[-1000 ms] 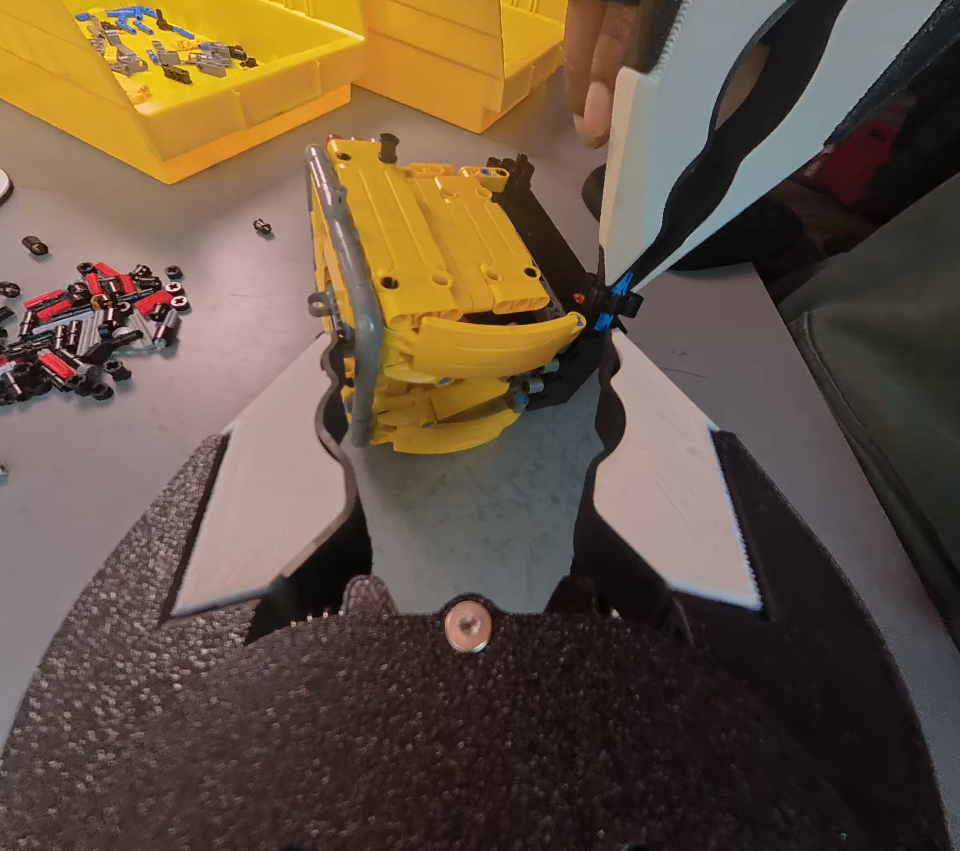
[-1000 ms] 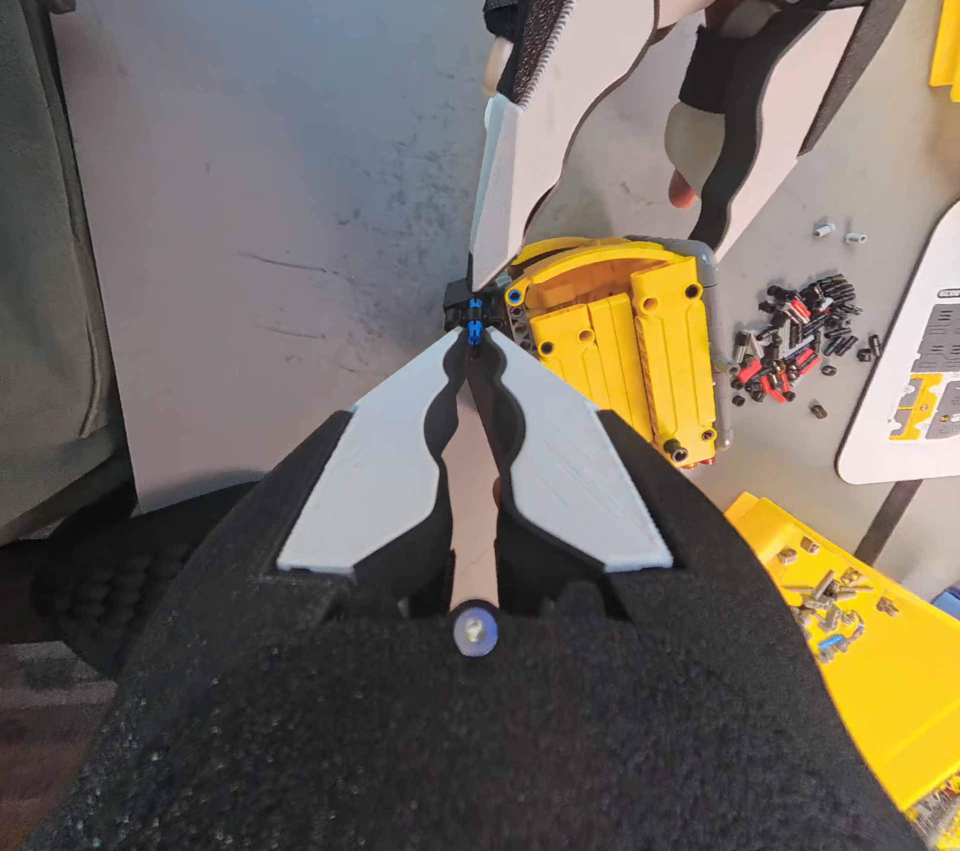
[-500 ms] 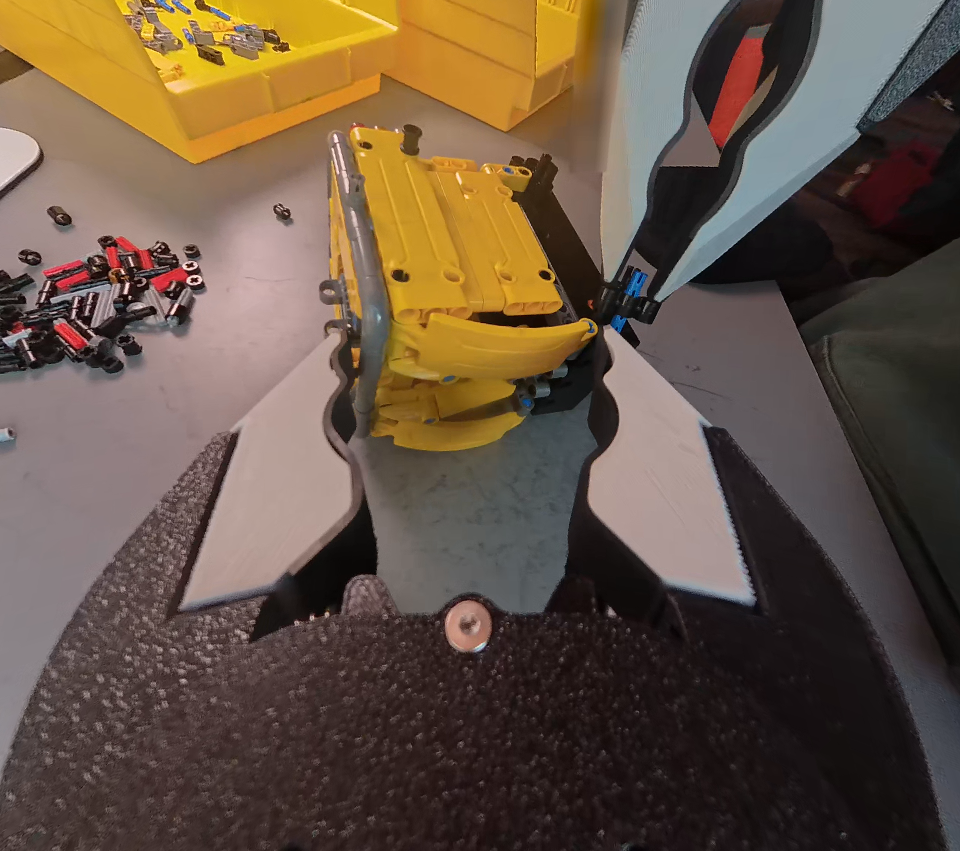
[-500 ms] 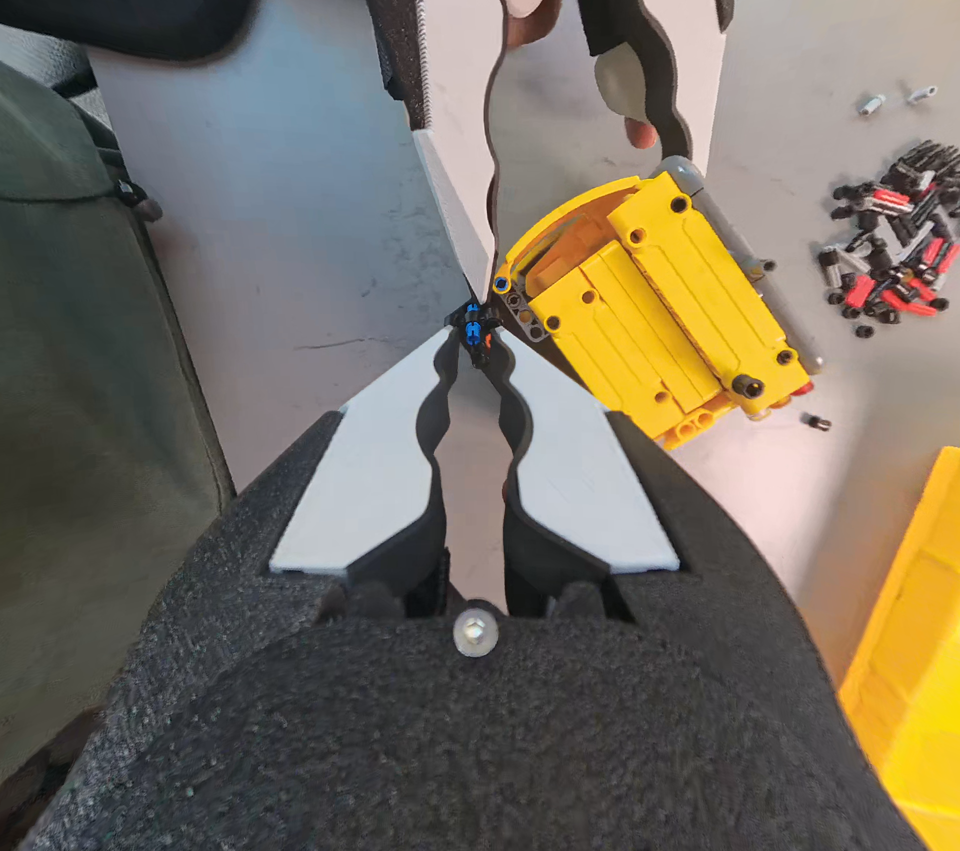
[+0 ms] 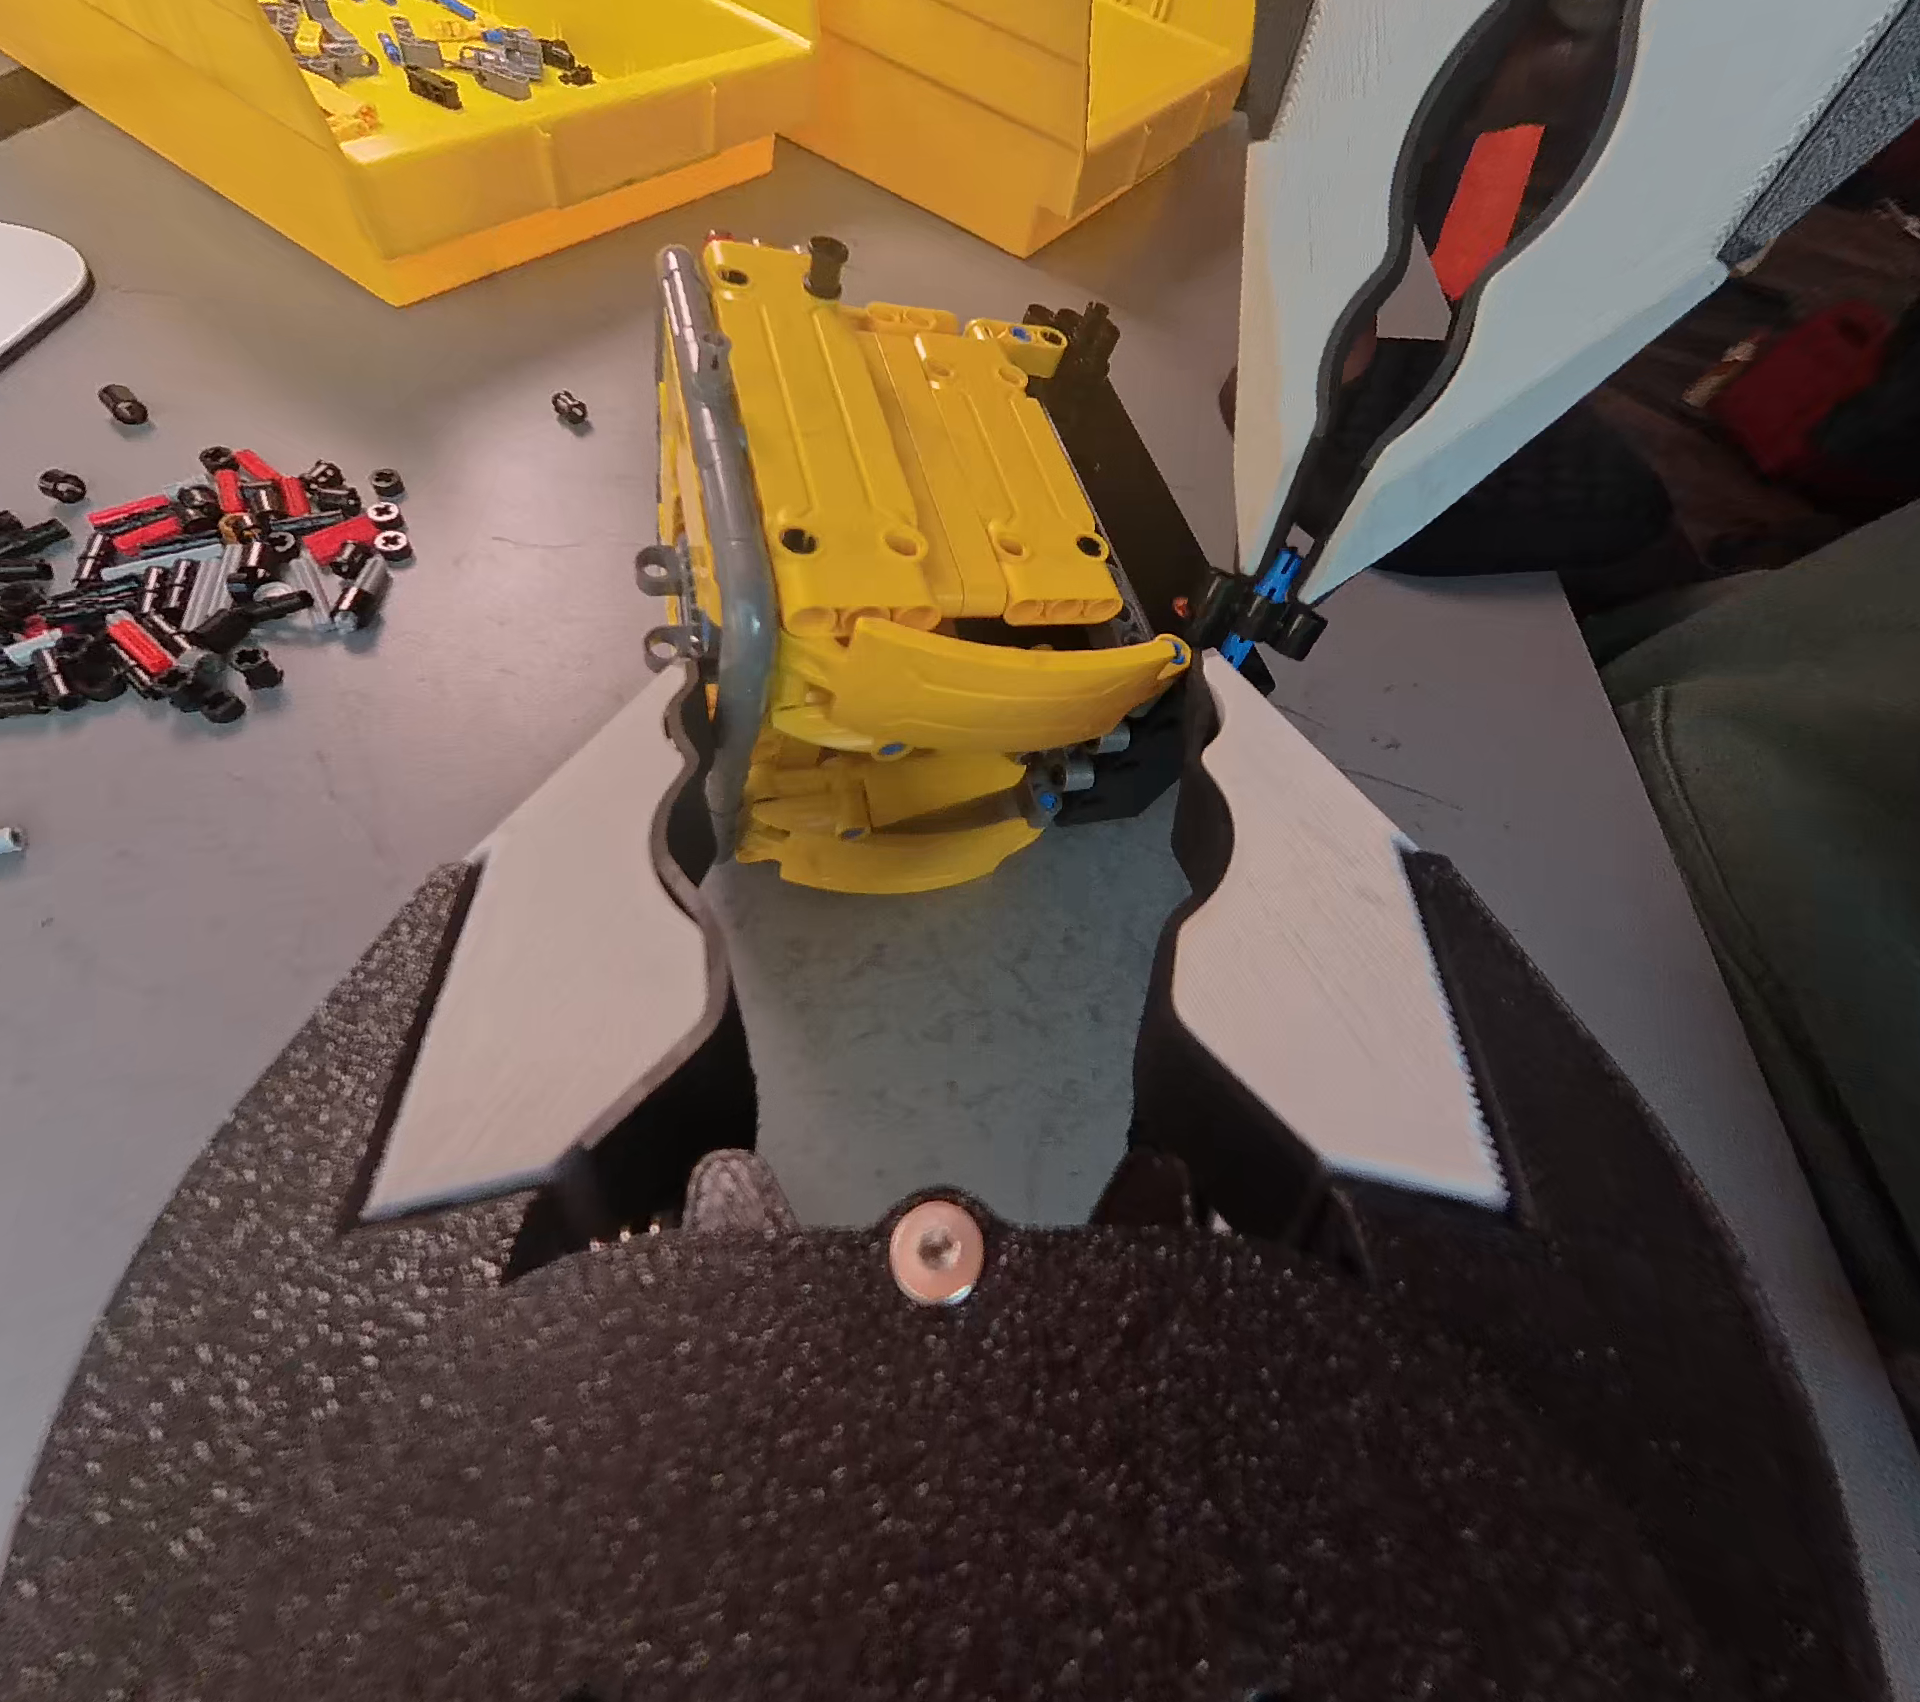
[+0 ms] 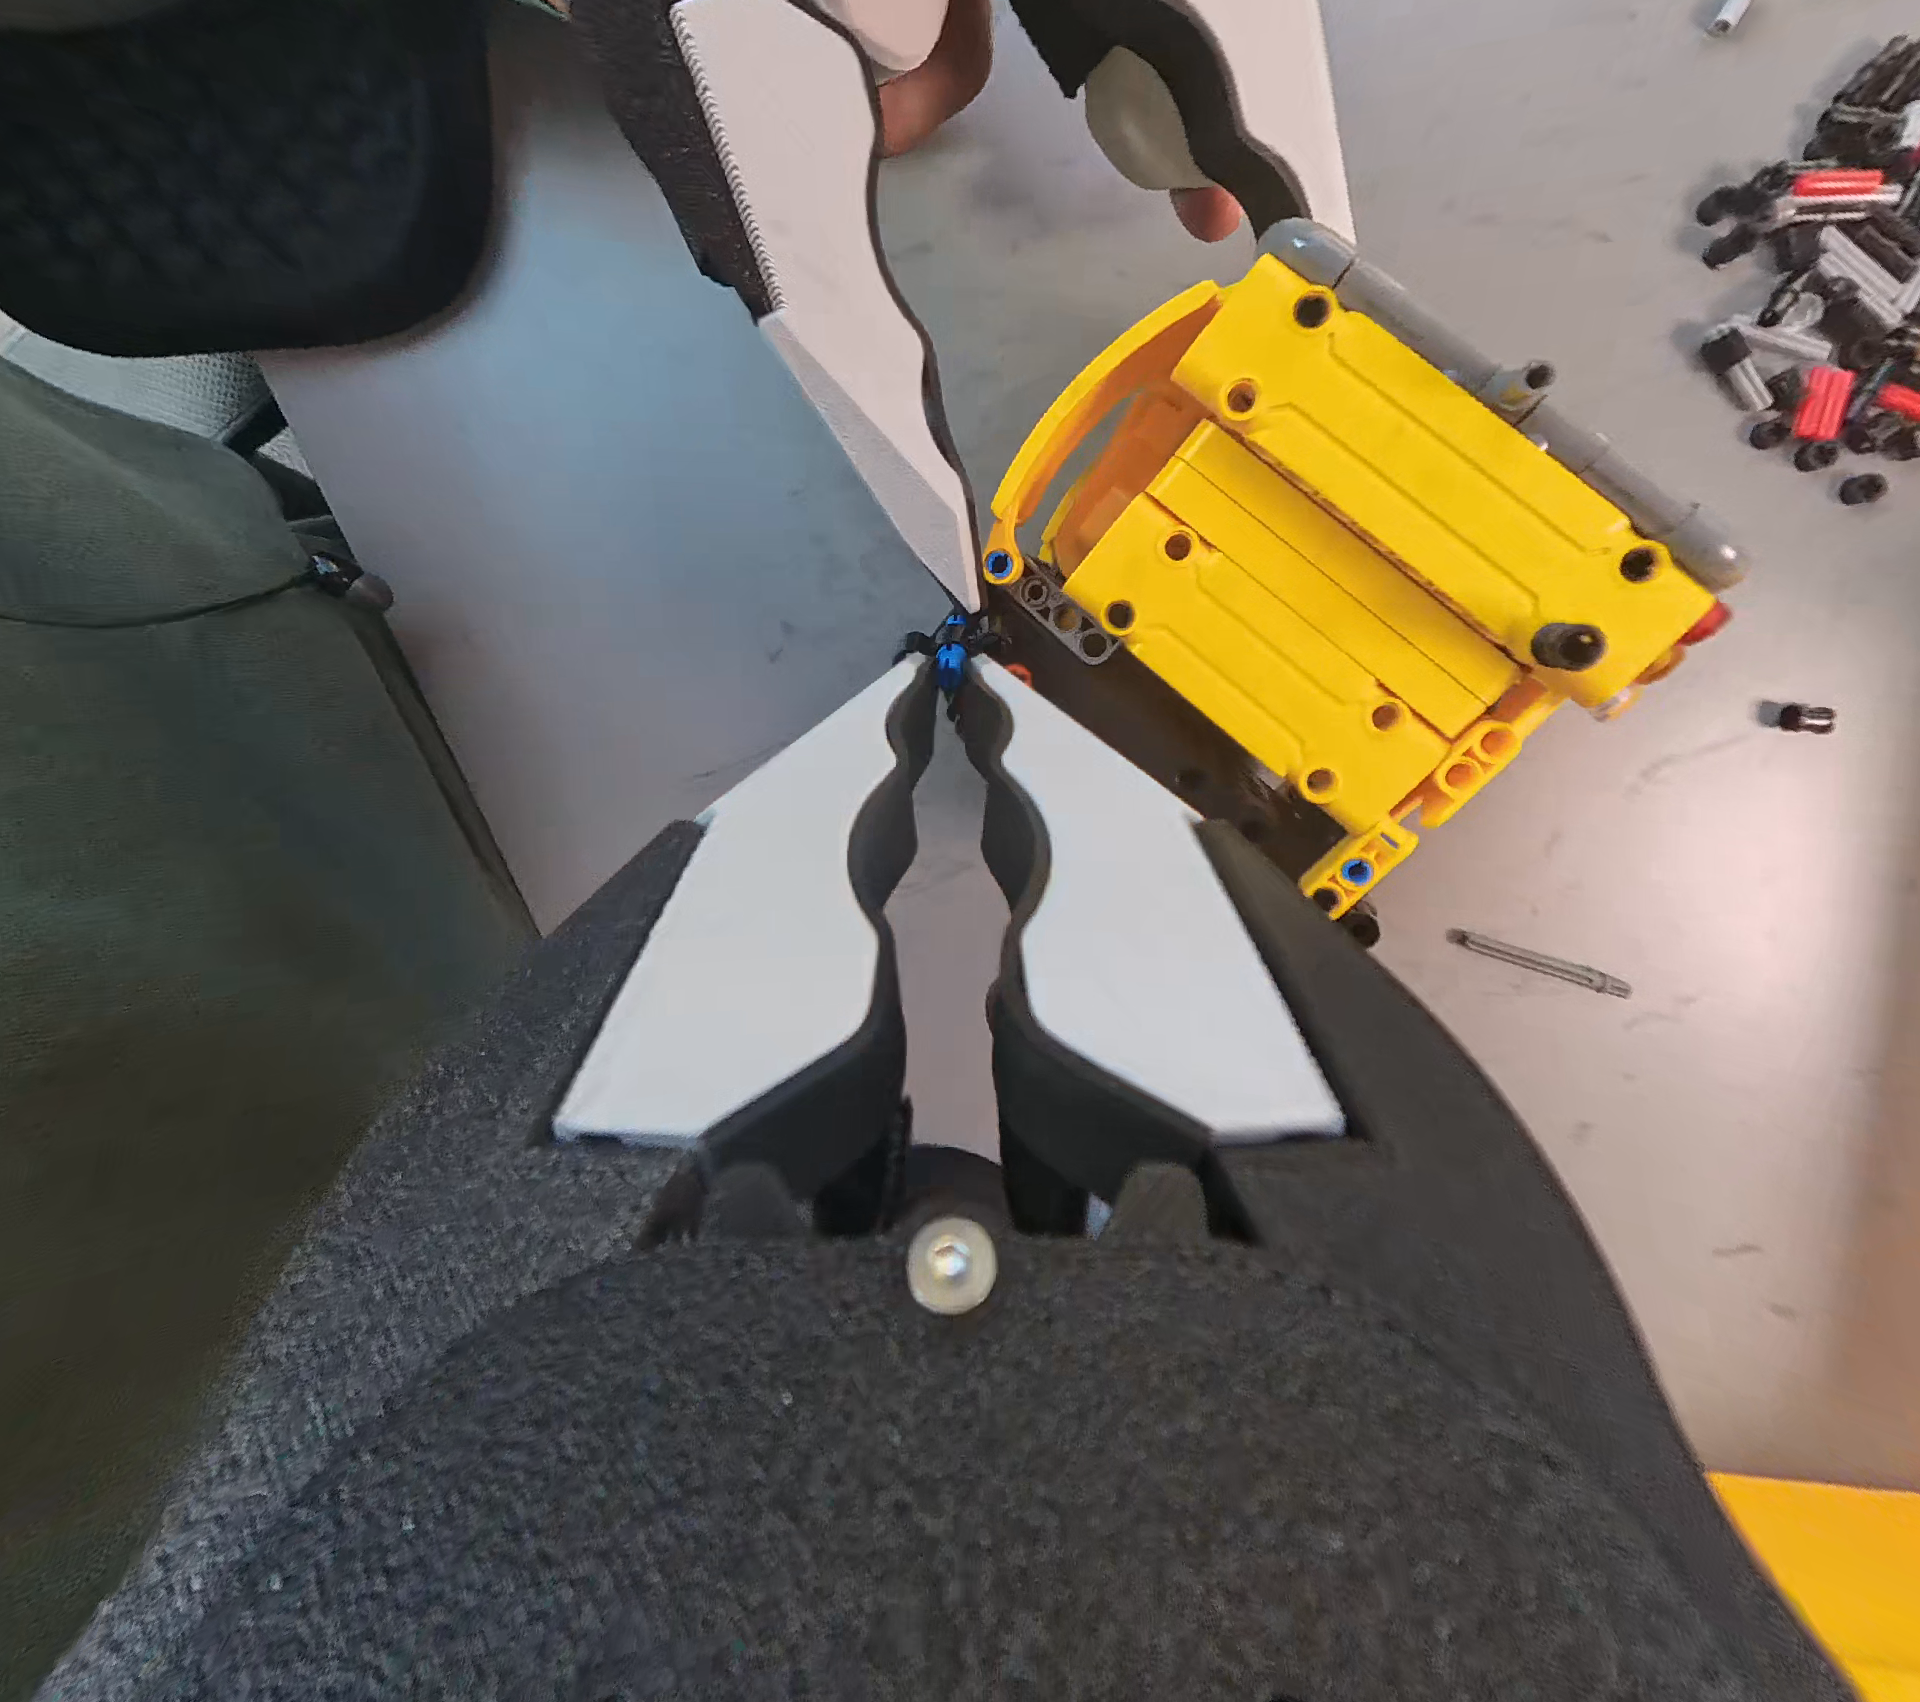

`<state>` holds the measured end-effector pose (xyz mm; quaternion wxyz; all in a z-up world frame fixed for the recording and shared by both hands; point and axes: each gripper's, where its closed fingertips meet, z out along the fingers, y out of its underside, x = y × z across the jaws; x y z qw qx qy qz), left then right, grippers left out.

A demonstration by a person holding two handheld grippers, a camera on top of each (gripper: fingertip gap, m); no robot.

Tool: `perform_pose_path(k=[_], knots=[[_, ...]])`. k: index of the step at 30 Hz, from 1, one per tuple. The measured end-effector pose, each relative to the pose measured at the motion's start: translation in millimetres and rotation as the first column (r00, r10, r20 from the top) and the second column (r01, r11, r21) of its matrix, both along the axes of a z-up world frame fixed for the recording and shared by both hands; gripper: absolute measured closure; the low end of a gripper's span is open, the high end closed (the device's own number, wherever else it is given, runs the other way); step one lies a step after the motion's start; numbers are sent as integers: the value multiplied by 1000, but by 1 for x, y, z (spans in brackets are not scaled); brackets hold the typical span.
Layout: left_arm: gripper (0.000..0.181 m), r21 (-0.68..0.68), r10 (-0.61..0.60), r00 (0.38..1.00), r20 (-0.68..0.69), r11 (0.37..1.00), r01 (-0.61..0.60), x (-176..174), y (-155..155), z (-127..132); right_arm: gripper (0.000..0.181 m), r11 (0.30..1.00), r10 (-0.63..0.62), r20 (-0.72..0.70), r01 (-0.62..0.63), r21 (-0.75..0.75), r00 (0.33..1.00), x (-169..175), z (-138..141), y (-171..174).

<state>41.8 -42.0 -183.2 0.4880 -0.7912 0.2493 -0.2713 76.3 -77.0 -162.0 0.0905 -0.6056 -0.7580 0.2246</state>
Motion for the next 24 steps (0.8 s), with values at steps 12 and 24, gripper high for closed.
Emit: perform_pose_path(k=[12, 24], knots=[[98, -6, -78, 996, 39, 997, 79, 0, -5, 1, 179, 658, 534, 381, -654, 373, 755, 5, -3, 0], [96, -10, -63, 998, 31, 998, 63, 0, -4, 1, 178, 637, 500, 507, -695, 333, 702, 2, -2, 3]])
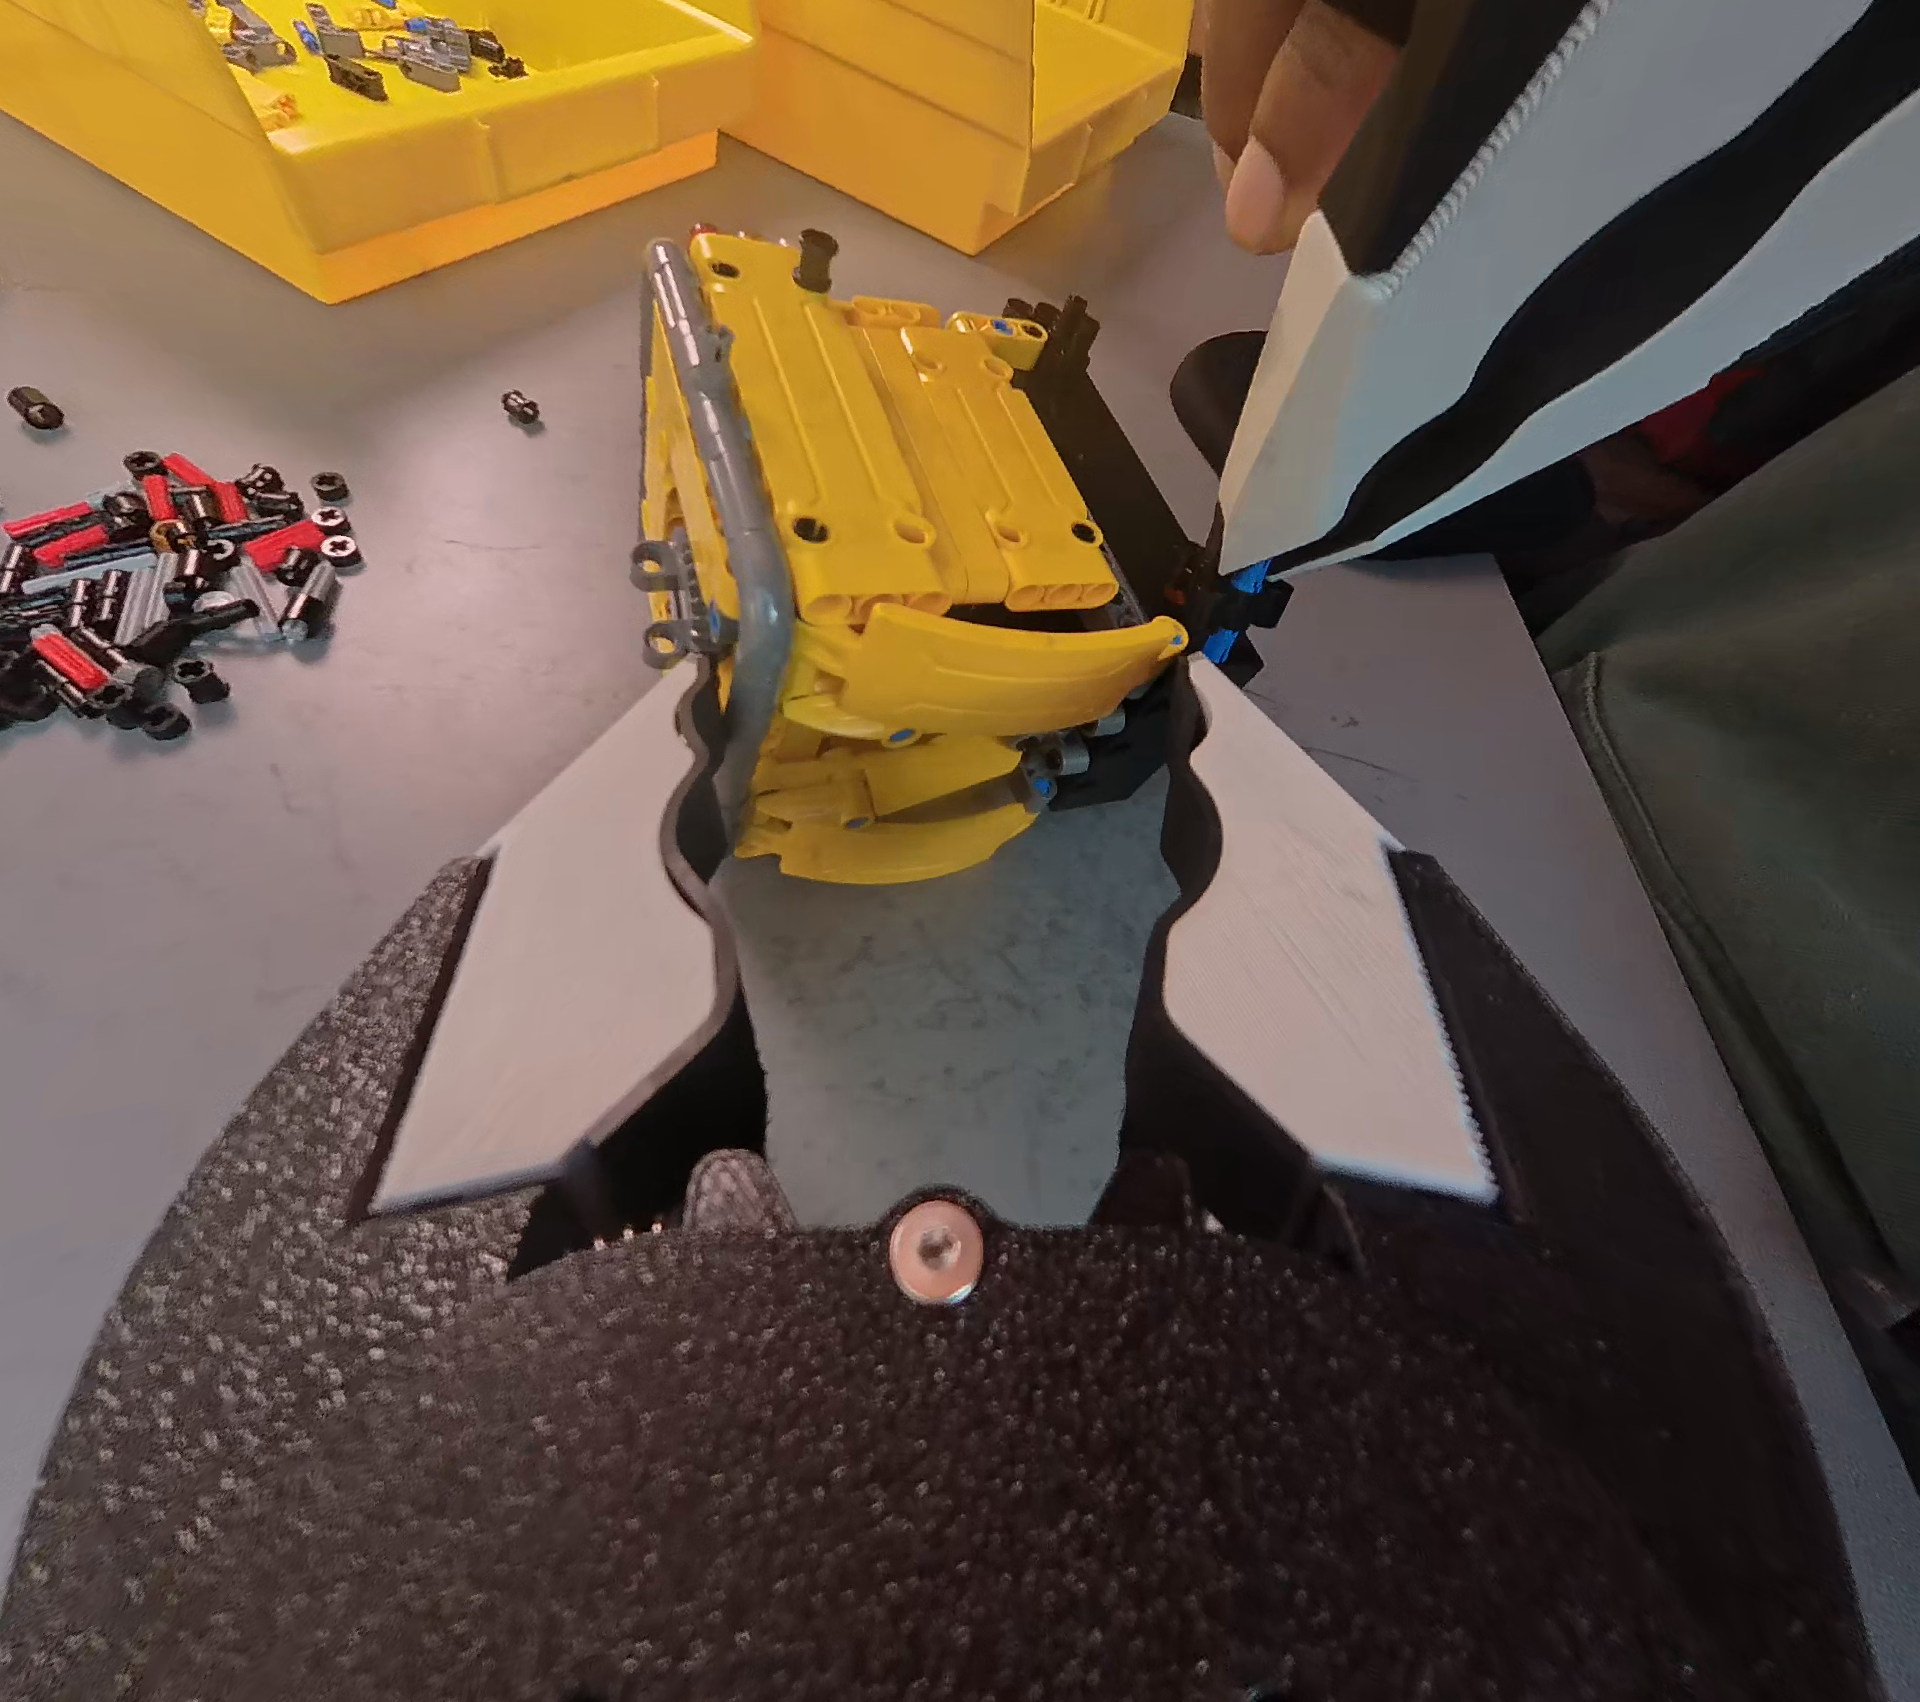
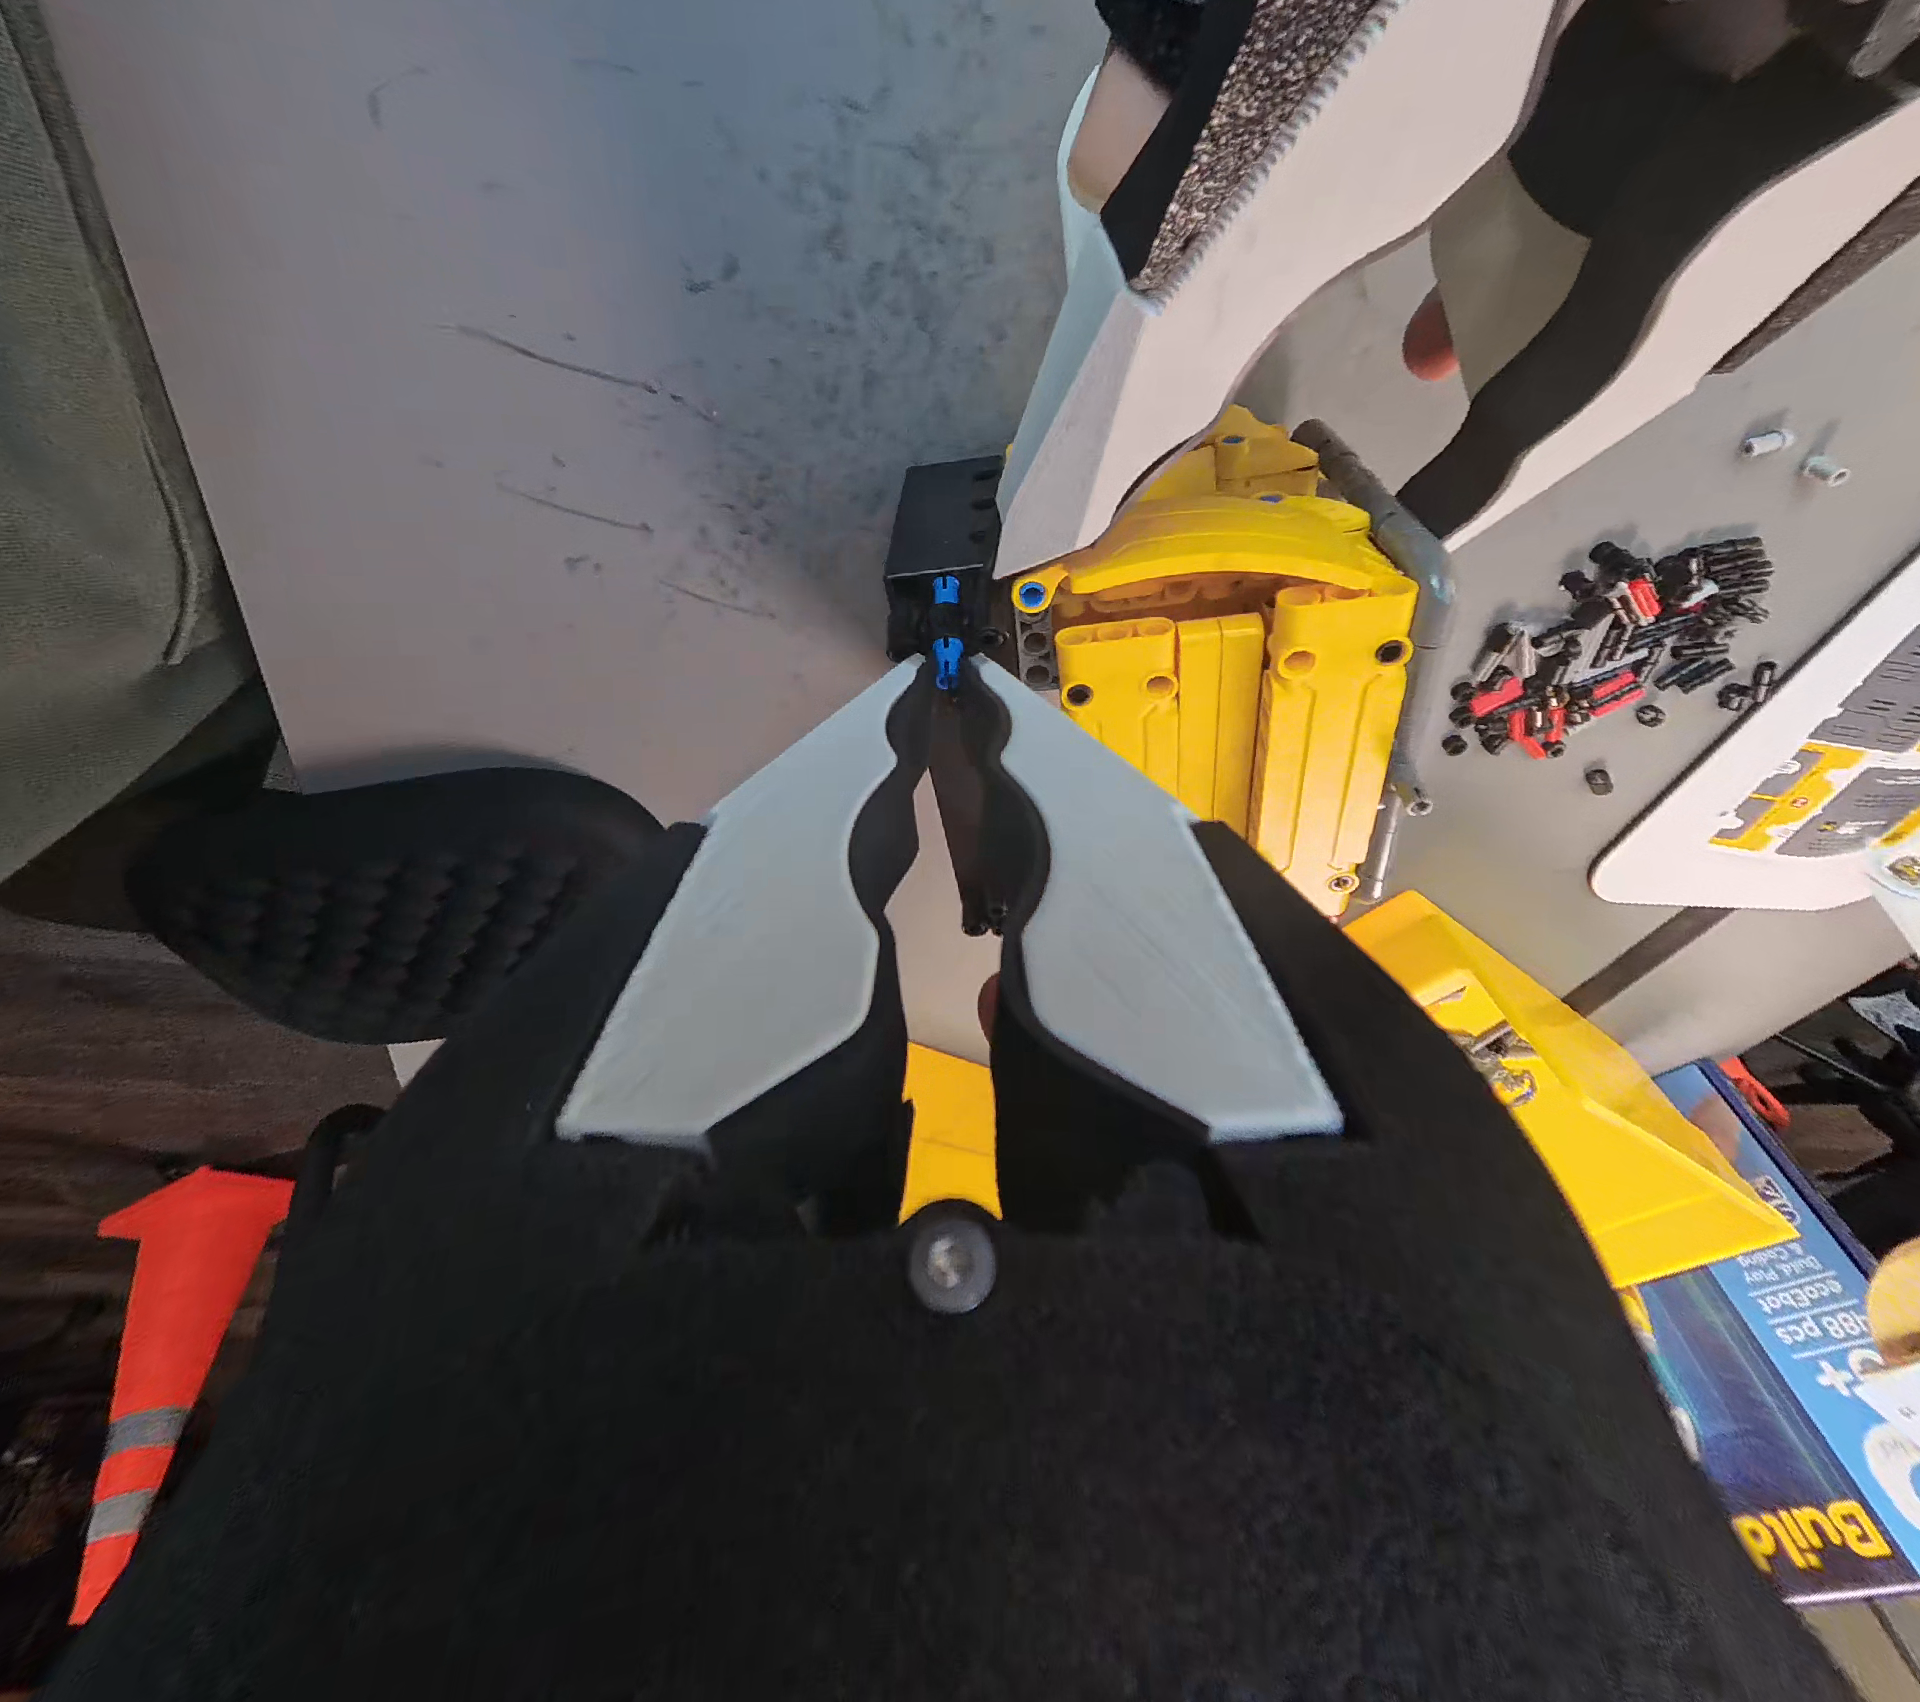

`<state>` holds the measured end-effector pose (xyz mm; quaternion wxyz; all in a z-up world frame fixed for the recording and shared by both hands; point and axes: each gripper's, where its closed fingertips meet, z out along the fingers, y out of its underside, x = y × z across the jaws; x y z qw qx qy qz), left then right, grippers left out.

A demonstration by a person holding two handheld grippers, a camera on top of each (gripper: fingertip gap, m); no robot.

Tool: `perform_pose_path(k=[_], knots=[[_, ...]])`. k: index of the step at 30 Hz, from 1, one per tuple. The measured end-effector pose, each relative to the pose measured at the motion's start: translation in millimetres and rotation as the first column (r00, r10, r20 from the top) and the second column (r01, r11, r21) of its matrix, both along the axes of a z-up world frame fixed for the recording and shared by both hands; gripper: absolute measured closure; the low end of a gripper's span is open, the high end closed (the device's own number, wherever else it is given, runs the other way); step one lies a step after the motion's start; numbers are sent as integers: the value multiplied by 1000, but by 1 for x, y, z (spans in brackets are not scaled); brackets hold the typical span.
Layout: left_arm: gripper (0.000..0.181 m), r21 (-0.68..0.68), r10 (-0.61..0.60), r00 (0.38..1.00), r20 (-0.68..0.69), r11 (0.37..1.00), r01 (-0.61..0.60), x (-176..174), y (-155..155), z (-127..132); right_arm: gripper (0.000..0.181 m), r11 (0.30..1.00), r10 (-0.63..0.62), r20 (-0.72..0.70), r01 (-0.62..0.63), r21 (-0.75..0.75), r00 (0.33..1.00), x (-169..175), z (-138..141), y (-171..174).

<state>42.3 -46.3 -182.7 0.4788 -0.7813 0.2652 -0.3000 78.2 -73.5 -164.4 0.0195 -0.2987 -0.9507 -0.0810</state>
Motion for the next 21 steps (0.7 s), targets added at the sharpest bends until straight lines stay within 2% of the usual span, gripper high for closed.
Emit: perform_pose_path(k=[10, 21], knots=[[95, -23, 85, 996, -41, 996, -86, 0, 3, -1, 179, 1000, 7, -42, -8, -15, 999, 0, 1, 1], [96, -41, 188, 979, -77, 981, -191, -4, 8, -3, 179, 966, 242, 75, -247, 73, 968, -1, 1, 11]])
